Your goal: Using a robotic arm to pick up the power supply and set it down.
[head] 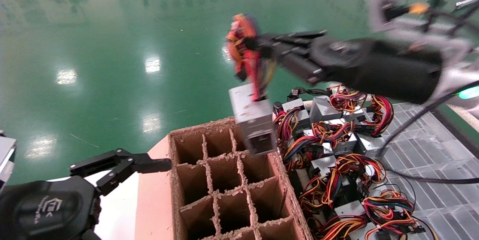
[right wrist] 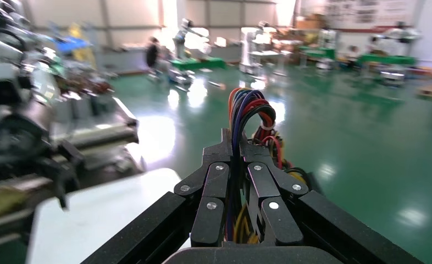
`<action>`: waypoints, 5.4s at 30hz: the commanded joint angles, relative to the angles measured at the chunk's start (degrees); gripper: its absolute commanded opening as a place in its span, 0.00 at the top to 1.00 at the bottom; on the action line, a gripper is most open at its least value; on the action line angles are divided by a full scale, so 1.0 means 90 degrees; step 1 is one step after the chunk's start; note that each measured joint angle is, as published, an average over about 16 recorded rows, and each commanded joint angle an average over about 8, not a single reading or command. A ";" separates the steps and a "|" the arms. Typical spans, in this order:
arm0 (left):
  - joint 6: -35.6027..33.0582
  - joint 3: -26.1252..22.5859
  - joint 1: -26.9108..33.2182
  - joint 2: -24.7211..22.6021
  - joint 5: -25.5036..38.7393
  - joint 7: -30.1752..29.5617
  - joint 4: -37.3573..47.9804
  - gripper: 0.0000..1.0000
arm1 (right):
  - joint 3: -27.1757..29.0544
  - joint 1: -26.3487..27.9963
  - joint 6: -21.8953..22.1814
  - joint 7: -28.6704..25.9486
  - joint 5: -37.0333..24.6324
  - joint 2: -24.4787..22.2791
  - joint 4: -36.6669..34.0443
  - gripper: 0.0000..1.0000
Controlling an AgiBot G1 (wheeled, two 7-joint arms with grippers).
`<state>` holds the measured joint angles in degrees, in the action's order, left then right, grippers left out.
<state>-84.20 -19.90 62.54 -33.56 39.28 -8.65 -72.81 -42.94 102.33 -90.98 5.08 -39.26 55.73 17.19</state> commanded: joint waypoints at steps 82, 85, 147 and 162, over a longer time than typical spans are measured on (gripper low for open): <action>0.0003 -0.0008 0.0002 0.0003 -0.0006 0.0004 0.0000 0.00 | -0.1221 -0.0105 0.0325 0.0749 -0.0845 -0.2287 -0.2088 1.00; 0.0004 -0.0009 0.0002 0.0003 -0.0006 0.0004 0.0000 0.00 | -0.1151 -0.0227 0.0228 0.0747 -0.0750 -0.2362 -0.2100 1.00; 0.0007 -0.0012 0.0002 0.0006 -0.0010 0.0007 0.0003 0.00 | -0.0551 -0.1570 0.0033 -0.0149 0.0187 -0.2974 -0.0497 0.00; 0.0007 -0.0014 0.0003 0.0006 -0.0011 0.0009 0.0005 0.00 | 0.0347 -0.2320 0.0171 -0.0565 0.0071 -0.2802 0.1226 0.00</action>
<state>-84.14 -20.02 62.57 -33.50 39.19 -8.58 -72.77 -39.82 81.46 -89.44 0.00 -38.62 30.52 28.22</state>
